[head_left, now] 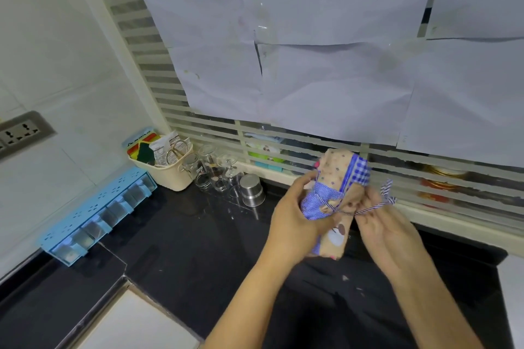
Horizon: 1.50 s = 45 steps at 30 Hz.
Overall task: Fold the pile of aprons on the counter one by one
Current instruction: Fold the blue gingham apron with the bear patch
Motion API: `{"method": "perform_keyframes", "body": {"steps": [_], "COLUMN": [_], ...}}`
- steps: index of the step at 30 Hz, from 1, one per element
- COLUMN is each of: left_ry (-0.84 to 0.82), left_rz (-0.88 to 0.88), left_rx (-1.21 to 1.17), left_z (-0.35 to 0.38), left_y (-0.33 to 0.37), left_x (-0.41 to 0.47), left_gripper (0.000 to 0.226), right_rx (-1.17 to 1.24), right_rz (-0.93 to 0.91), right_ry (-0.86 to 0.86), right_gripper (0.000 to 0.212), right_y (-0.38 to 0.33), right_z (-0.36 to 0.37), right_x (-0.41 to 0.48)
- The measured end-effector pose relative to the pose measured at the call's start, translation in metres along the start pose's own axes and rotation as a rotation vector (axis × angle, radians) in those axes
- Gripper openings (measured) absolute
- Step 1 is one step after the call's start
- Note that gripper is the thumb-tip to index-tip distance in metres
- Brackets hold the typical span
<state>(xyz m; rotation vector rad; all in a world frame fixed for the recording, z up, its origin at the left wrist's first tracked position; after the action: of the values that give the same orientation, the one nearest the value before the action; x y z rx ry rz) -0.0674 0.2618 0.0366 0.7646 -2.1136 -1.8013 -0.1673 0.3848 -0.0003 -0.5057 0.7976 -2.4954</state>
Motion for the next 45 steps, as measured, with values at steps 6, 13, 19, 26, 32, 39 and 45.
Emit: {"method": "perform_keyframes", "body": {"steps": [6,13,19,26,32,39,45], "left_ry": [-0.449,-0.516,-0.596,-0.534,-0.3,0.128,0.135], "left_rz": [-0.118,-0.116,-0.172,-0.339,-0.262,0.191,0.115], "left_rx": [0.197,0.421,0.519,0.665,0.754,0.626,0.79], "left_z": [-0.019,-0.021,-0.024,-0.025,-0.009,0.021,0.033], "left_y": [0.01,0.022,0.021,-0.002,0.006,0.009,0.004], "left_x": [0.003,0.012,0.011,0.021,0.012,-0.008,-0.005], "left_gripper": [0.035,0.034,0.038,0.044,0.038,0.02,0.03], "right_rx": [-0.324,-0.531,-0.706,-0.81,-0.828,-1.093,-1.458], "right_rz": [-0.004,0.049,0.079,0.133,0.03,-0.065,-0.151], "right_ry": [-0.196,-0.308,-0.137,0.088,0.341,0.227,0.086], "right_gripper": [0.078,0.053,0.024,0.008,0.009,0.019,0.028], "right_y": [-0.029,-0.021,-0.011,0.016,0.027,0.025,0.025], "right_z": [-0.003,0.0,0.008,0.006,-0.001,0.004,0.007], "right_x": [-0.013,-0.024,-0.032,-0.04,-0.026,-0.027,-0.028]}}
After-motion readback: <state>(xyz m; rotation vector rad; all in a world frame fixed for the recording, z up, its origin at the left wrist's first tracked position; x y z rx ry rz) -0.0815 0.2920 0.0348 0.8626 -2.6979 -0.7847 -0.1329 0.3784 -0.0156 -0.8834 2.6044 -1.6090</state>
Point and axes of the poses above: each hand's wrist, its own x-axis towards the middle knuckle, its own z-axis out of the palm, y = z × x, the point moved 1 cm from there along x, towards the middle knuckle, and after that the axes turned 13 degrees about -z, right-handed, at the moved point
